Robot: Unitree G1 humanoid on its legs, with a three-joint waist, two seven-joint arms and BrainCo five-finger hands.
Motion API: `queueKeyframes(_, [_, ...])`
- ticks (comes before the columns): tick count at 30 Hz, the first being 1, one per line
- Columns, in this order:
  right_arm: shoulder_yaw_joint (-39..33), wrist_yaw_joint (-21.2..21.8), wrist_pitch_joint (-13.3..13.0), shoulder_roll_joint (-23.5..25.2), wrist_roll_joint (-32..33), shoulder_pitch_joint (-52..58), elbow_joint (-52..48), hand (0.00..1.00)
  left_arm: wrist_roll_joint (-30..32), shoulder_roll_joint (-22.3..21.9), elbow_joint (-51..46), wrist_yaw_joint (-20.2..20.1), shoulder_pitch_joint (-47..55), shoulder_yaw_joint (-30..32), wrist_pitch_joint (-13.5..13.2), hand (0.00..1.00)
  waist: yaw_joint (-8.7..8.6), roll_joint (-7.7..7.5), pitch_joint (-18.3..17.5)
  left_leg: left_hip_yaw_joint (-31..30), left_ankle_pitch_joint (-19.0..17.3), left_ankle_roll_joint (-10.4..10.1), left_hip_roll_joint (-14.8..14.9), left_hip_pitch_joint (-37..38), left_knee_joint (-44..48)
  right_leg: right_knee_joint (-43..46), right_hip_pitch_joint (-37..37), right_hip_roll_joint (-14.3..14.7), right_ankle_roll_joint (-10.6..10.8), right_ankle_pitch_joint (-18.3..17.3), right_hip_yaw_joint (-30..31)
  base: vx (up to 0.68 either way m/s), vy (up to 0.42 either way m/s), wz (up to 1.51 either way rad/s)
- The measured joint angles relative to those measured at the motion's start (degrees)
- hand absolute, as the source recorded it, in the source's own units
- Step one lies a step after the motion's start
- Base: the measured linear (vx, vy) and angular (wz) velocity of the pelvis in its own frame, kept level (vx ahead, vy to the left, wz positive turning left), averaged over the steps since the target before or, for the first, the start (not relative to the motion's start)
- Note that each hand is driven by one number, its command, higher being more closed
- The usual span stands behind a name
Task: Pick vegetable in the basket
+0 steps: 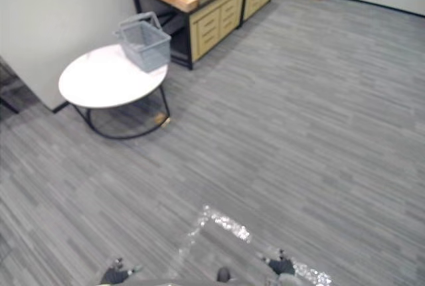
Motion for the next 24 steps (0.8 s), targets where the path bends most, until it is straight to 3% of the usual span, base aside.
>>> queueKeyframes(5, [-1.2,-0.4,0.4,-0.5,0.0,0.0,1.4,0.0,0.8,0.0,1.0,0.1,-0.7,0.2,0.3,0.0,-0.07,0.06,0.0,0.1,0.0,0.0,-0.2,0.2,0.1,0.3,0.1,-0.2,0.0,0.0,0.0,0.05,-0.009,-0.01])
queueKeyframes(13, [-9.3,-2.6,3.5,-0.5,-0.2,-0.8,6.7,0.0,5.2,-0.6,5.9,0.8,-0.6,6.6,5.1,0.0,-0.84,0.23,-0.1,0.2,0.0,0.0,-0.7,1.2,0.9,1.0,1.0,-0.9,0.0,0.0,0.0,0.0,-0.001,0.0])
queueKeyframes(24, [-17.1,-3.6,5.2,-0.5,-1.6,-1.2,9.2,0.0,5.1,-2.7,7.4,3.6,-0.1,12.4,6.1,0.0,-1.32,1.15,-1.1,0.0,-0.1,0.9,-0.5,0.1,0.7,-1.1,1.1,-0.6,0.5,0.6,-0.8,-0.06,-0.03,0.01])
